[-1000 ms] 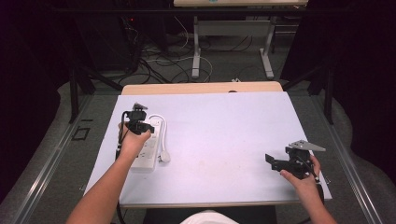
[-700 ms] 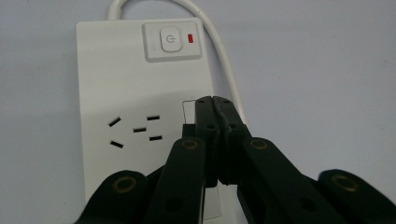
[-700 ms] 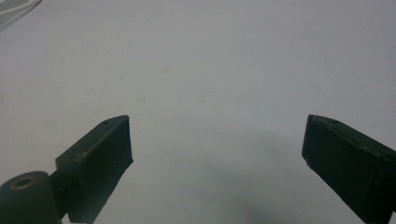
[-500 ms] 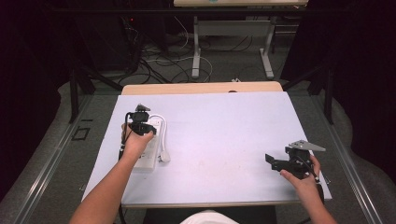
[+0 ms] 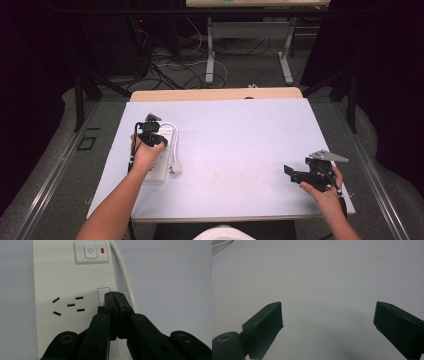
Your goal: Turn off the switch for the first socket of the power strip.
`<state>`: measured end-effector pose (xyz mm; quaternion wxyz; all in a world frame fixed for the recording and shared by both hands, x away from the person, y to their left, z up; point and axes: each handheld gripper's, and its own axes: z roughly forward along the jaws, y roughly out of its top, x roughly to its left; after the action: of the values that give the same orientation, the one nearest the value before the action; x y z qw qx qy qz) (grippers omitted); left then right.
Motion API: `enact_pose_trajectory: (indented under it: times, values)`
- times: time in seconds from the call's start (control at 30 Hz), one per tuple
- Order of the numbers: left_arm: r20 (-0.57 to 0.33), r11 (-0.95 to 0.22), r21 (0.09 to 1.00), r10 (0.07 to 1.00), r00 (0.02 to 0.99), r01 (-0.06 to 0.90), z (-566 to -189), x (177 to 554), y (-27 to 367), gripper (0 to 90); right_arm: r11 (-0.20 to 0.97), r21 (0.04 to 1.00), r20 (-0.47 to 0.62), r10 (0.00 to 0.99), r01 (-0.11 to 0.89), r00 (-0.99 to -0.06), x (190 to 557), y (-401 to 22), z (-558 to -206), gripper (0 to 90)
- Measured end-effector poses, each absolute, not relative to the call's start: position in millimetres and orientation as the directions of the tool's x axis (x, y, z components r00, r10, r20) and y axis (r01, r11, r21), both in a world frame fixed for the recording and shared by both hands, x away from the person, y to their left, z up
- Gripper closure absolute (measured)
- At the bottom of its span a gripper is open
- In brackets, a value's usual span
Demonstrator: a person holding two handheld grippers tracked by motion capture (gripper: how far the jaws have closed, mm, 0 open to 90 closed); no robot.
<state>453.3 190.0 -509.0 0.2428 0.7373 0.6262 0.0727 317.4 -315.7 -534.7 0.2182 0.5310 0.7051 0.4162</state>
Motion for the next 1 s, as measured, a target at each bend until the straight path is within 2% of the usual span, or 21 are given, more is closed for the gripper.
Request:
enact_pose_trajectory:
  times: [1.0]
  values:
    - [-0.203,-0.088,0.469,0.958,0.205,0.879,-516.1,448.8,192.6,90.0,0.089,0.813,0.143,0.928,0.576,-0.344,317.6,-315.6,-535.7,8.3]
